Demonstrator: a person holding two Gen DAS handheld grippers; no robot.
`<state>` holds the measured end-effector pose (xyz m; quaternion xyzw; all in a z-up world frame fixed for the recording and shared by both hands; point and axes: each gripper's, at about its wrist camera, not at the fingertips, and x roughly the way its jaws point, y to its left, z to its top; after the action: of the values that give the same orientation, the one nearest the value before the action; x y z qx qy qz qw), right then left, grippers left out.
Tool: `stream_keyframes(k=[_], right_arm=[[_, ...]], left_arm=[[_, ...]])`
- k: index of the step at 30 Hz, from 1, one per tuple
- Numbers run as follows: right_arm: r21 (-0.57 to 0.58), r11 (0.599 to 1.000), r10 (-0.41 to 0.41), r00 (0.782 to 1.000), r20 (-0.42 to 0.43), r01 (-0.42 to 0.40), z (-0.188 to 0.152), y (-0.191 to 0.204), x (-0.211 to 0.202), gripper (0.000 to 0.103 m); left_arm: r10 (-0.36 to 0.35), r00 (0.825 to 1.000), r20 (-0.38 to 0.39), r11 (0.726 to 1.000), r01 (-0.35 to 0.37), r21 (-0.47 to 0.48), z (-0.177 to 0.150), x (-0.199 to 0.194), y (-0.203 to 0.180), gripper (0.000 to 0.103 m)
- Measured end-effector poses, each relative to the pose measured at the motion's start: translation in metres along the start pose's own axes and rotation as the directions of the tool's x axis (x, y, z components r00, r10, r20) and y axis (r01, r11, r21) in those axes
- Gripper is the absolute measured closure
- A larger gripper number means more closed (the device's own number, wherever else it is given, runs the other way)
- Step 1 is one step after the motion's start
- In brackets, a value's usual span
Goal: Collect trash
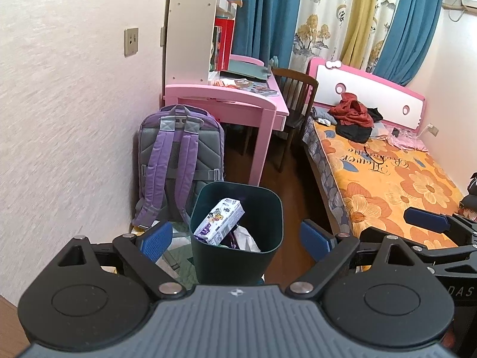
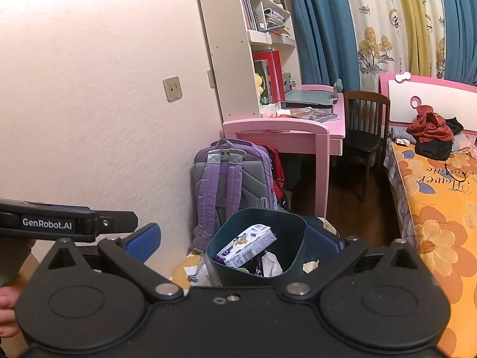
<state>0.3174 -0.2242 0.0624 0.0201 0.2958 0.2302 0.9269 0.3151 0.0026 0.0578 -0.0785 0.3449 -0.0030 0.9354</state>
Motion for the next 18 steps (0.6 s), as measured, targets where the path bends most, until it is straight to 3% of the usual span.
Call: stream_keyframes(k=[18], right_arm=[[-0.008,1.000,0.006,1.000,-0.006,-0.006,0.0028,-0.0004,-0.0004,0.000]], left_arm=[[0.004,1.000,0.003,1.000,-0.004,-0.003,0.0004,-0.0006,-0.0017,0.010]])
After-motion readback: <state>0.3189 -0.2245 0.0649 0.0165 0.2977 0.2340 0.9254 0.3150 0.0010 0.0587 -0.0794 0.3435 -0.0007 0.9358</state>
